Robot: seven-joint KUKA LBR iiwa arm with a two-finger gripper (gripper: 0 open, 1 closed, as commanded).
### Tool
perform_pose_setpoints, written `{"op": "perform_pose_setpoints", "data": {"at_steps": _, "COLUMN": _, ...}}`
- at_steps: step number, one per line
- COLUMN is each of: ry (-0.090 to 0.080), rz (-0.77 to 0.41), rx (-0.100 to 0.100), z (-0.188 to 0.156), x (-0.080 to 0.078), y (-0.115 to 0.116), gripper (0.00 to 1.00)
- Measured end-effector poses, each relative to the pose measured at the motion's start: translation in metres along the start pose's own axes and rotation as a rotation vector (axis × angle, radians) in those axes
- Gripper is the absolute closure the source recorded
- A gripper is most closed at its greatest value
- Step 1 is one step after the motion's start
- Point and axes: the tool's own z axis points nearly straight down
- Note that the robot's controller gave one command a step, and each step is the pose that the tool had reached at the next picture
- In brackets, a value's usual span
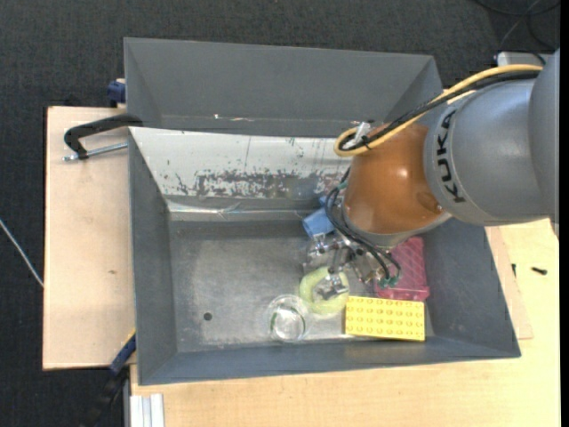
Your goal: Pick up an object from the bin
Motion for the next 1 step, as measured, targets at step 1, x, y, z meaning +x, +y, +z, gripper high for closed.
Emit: {"op": "perform_pose_setpoints", "data": {"at_steps": 1, "ry": 0.000, "rz": 0.000, "rx": 0.000, "z": 0.0000, "x": 0.0000, "y": 0.0000, "gripper": 1.00}}
